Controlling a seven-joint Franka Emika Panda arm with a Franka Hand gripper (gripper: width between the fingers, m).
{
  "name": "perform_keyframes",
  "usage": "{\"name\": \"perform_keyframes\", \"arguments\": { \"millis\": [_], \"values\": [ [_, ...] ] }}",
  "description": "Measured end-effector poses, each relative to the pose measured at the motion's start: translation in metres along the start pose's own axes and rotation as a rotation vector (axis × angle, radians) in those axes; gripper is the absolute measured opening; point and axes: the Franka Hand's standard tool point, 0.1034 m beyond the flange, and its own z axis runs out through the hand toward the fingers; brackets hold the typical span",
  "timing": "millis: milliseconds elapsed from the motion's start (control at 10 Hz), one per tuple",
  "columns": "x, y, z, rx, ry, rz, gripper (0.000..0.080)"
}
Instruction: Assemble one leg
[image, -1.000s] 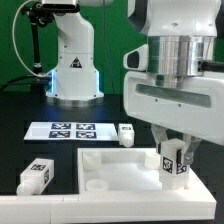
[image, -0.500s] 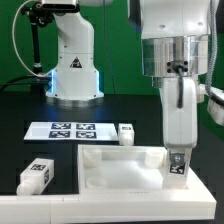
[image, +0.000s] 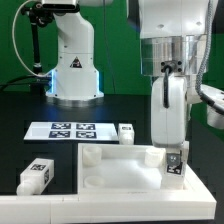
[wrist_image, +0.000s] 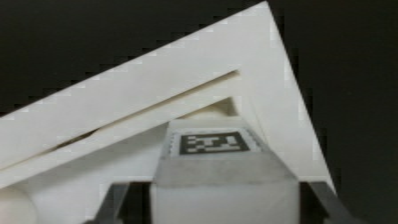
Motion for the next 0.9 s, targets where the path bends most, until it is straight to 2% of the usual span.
{"name": "perform_keyframes", "arguments": {
  "millis": [100, 200, 300, 400, 500, 600, 700, 900],
  "values": [
    [0.000, 0.000, 0.000, 0.000, 0.000, -0.013, 0.0287],
    [0.000, 0.000, 0.000, -0.001, 0.000, -0.021, 0.0381],
    [-0.001, 0.000, -0.001, 0.000, -0.001, -0.027, 0.0520],
    [-0.004, -0.004, -0.012, 0.013, -0.013, -0.076, 0.0608],
    [-0.010, -0.008, -0.034, 0.040, -0.035, -0.098, 0.0608],
    [-0.013, -0.008, -0.049, 0.052, -0.050, -0.105, 0.0641],
    [-0.019, -0.006, -0.058, 0.035, -0.052, -0.120, 0.0647],
    [-0.019, -0.007, -0.055, 0.037, -0.055, -0.120, 0.0649]
  ]
}}
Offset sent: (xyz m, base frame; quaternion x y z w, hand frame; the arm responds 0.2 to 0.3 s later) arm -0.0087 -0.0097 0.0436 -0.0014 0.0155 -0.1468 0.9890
